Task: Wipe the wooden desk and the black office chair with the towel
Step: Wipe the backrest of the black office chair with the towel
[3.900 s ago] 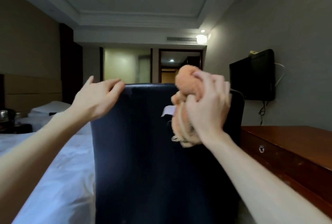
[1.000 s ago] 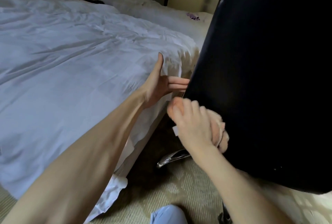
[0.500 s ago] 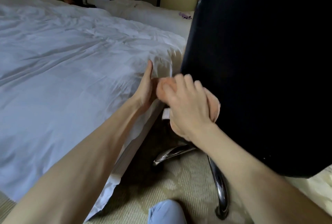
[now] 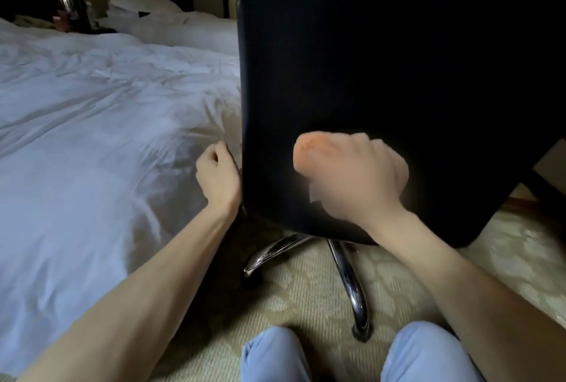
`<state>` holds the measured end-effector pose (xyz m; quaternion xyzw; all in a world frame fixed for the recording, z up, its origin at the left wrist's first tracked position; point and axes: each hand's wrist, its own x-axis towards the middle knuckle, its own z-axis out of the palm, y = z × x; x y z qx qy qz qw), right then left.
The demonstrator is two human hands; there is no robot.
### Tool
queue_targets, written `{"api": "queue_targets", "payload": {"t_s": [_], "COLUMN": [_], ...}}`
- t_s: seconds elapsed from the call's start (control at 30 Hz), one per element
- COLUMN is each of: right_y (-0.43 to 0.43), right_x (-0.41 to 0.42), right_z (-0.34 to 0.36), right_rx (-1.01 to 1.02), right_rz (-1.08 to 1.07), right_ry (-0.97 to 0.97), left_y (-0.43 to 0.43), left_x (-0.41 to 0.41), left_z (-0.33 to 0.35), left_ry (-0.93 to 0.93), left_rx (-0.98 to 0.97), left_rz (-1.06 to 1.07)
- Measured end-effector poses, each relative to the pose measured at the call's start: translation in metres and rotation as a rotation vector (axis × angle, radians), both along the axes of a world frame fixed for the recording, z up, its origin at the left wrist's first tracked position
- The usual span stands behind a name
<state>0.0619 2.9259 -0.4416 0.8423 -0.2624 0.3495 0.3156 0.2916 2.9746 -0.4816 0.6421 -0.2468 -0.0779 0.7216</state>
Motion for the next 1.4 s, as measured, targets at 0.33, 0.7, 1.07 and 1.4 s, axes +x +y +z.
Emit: {"api": "queue_targets", "payload": {"t_s": [0.33, 0.7, 1.07, 1.4], "right_y": [-0.002, -0.02, 0.013, 0.003], "right_x": [-0.068, -0.118, -0.148, -0.052], "right_z": [-0.124, -0.008, -0.172, -0.008], "right_rx": [0.365, 0.025, 0.731, 0.157], "right_rz": [-0.062, -0.153, -0.177, -0.161], "right_ry": [0.449, -0.247, 0.402, -0.067], "left_y": [-0.018, -0.024, -0.042, -0.039], "left_x": [-0.049, -0.064, -0.037, -0.058], "left_z": [0.005, 0.019, 0.029, 0.045], "left_ry": [-0.111, 0.014, 0.003, -0.184], "left_rx": [-0.006, 0.06, 0.131, 0.104], "left_rz": [-0.278, -0.237, -0.234, -0.135]}}
